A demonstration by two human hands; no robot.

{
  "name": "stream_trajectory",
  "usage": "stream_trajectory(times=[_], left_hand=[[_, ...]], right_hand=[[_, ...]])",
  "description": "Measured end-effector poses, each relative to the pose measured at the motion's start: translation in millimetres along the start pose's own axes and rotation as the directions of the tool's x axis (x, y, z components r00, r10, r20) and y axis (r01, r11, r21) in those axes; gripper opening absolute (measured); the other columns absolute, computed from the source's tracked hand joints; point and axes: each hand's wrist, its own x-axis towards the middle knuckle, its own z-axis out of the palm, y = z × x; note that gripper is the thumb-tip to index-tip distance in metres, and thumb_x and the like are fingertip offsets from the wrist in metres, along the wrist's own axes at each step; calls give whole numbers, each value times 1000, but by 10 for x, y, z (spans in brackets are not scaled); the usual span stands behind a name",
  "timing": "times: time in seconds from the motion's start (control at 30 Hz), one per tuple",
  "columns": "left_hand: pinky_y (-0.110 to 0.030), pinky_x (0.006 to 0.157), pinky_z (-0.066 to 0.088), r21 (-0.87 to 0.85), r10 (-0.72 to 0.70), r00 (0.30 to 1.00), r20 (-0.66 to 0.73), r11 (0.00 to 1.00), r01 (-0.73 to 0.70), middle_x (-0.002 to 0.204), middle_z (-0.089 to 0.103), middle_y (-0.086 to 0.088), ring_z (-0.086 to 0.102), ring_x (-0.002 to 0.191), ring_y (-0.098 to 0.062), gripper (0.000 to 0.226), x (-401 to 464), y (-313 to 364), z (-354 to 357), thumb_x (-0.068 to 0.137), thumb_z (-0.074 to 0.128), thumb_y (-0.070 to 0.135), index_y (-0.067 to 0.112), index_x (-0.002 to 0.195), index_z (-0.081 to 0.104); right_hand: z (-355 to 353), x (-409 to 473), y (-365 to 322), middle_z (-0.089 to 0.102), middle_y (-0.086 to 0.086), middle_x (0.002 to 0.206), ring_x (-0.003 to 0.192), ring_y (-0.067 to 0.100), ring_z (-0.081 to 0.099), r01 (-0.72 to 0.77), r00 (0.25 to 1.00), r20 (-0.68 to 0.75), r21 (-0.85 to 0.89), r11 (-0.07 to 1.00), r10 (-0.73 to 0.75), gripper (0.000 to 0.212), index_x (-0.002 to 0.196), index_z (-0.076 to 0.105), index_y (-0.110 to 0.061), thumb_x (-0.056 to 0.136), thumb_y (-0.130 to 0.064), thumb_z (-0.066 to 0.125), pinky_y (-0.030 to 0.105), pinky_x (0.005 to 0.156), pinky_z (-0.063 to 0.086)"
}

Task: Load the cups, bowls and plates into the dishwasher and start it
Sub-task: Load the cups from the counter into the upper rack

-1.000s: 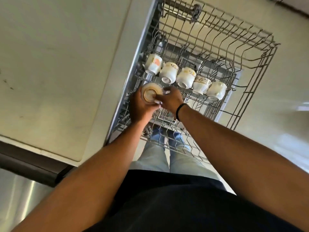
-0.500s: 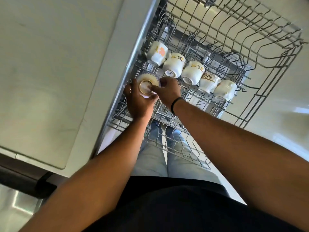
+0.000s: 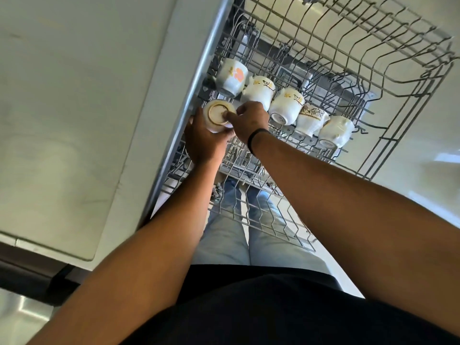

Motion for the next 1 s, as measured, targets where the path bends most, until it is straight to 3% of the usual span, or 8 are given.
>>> stream_trajectory(times=[0.17,0.33,0.43,0.53,0.63,0.77,0.9,1.0], left_hand=[[-28,72,43,-7,0,1000,6,1000,0,124,63,-10,59,109,-26,79,-3,-37,15,60,92,37,16,130,62],[-44,81,55,-23,-18,1000,-1,1000,18,121,61,-13,57,112,-32,68,-27,-26,14,68,82,45,13,125,62],[-45,83,55,-13,-15,1000,18,1000,16,123,60,-13,55,114,-32,70,-103,-39,-32,69,69,54,17,128,59],[-47,90,52,-18,-7,999,40,1000,8,131,57,-14,53,120,-33,86,-192,-33,-114,66,73,52,16,140,50],[-48,97,49,-36,16,1000,11,999,-16,138,51,-16,50,126,-34,97,-328,23,-224,65,86,46,12,146,44],[-43,95,49,-29,109,992,65,994,-107,133,49,-13,51,119,-31,95,-599,96,-400,61,90,43,15,140,46],[-38,91,52,-105,169,978,120,982,-157,128,51,-11,57,112,-26,76,-874,235,-649,73,85,44,14,135,51],[-35,94,54,-190,185,956,229,971,-143,126,64,-4,63,110,-19,60,-1043,371,-917,79,80,47,15,128,62]], right_hand=[[9,-40,-18,56,3,99,90,18,54,15,1000,-10,-40,999,-15,36,115,64,-10,88,-32,75,29,77,48],[29,-164,-12,58,10,125,114,26,58,15,1000,7,-43,999,-15,43,131,54,-13,95,-32,67,34,93,48],[29,-310,6,57,12,133,119,28,57,49,998,36,-70,996,-47,49,137,48,-14,95,-31,66,31,89,46],[-38,-487,39,57,11,132,115,27,57,93,995,39,-102,990,-89,50,139,45,-16,95,-31,65,28,81,42],[-179,-666,30,61,9,126,100,24,56,128,992,19,-174,976,-127,44,135,50,-16,96,-33,61,28,76,42],[-476,-934,-70,65,7,113,98,27,62,172,984,-20,-155,973,-177,33,121,61,-15,93,-33,60,31,77,48],[-809,-1315,-209,64,-2,86,77,20,61,273,959,-54,-101,957,-280,14,88,64,-19,89,-32,59,25,60,42],[-947,-1607,-316,67,1,84,69,15,60,345,933,-91,-48,937,-348,13,86,66,-16,90,-28,60,22,57,38]])
